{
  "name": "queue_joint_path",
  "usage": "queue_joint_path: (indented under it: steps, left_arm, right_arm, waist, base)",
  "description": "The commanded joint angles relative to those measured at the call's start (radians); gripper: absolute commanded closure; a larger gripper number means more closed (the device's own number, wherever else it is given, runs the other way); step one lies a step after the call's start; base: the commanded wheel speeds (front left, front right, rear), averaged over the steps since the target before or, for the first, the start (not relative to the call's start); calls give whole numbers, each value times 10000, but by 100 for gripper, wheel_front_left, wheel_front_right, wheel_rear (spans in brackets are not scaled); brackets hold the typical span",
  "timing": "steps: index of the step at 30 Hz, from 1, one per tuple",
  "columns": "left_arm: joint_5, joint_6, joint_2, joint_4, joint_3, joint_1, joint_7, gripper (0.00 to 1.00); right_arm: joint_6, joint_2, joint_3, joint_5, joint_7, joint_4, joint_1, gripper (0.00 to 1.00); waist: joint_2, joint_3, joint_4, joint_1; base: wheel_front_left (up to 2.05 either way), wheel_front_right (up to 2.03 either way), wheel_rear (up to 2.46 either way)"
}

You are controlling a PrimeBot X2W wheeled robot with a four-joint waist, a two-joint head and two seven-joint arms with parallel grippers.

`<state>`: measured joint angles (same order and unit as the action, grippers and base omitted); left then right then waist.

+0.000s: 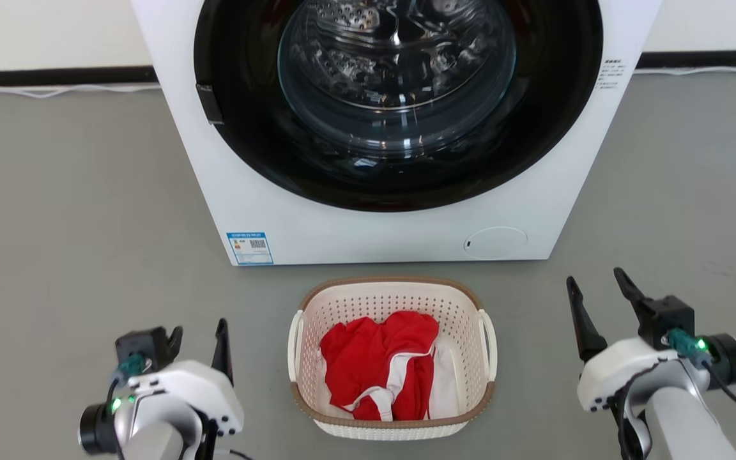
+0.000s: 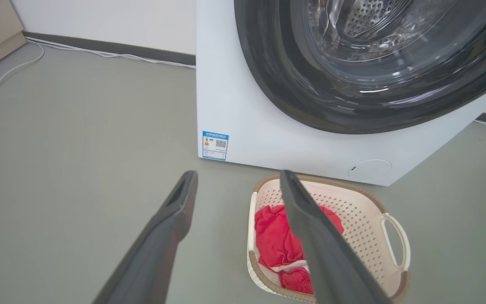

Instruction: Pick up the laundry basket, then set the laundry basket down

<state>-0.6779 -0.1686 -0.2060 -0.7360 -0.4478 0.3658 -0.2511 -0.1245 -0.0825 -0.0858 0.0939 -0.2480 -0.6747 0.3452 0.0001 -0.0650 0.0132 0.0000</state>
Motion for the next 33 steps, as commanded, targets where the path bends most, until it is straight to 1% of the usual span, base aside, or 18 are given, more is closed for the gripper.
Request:
queue_joint_path:
  steps: [1,4,9,14,27,31,32,33]
  left_arm:
    - [171,-152,-266,392,494,-35,-106,0]
    - [494,-187,-232,872,942,-494,-106,0]
    - [1133,-123,-56,1610,1736,-1303,-106,0]
    - [1632,-83,165,2042,2248,-1817,-106,0]
    - [2328,135,623,2483,3175,-2513,-106,0]
    - [2534,252,727,2508,3353,-2604,-107,0]
    - [2619,405,711,2572,3325,-2611,-107,0]
    - [2571,388,809,2329,3010,-2807,2,100]
  right_arm:
    - [-62,21,251,-100,-137,355,-73,0]
    - [-62,13,248,-106,-137,539,-354,0]
    - [-62,50,177,-179,-137,887,-876,0]
    - [-62,96,183,-232,-137,1183,-1244,0]
    - [-62,217,195,-268,-137,1911,-1955,0]
    - [-62,253,204,-315,-137,2014,-2081,0]
    - [-62,261,206,-325,-137,2037,-2102,0]
    - [0,288,-46,-263,-2,1753,-2237,100]
  waist:
    - [-1,83,-41,0]
    - [-1,205,-70,0]
    - [-1,466,-139,0]
    - [-1,652,-210,0]
    - [-1,917,-279,0]
    - [-1,977,-282,0]
    - [-1,991,-283,0]
    - [-1,992,-282,0]
  base:
    - [0,0,0]
    - [0,0,0]
    - [0,0,0]
    - [0,0,0]
    - [0,0,0]
    - [0,0,0]
    - [0,0,0]
    - [0,0,0]
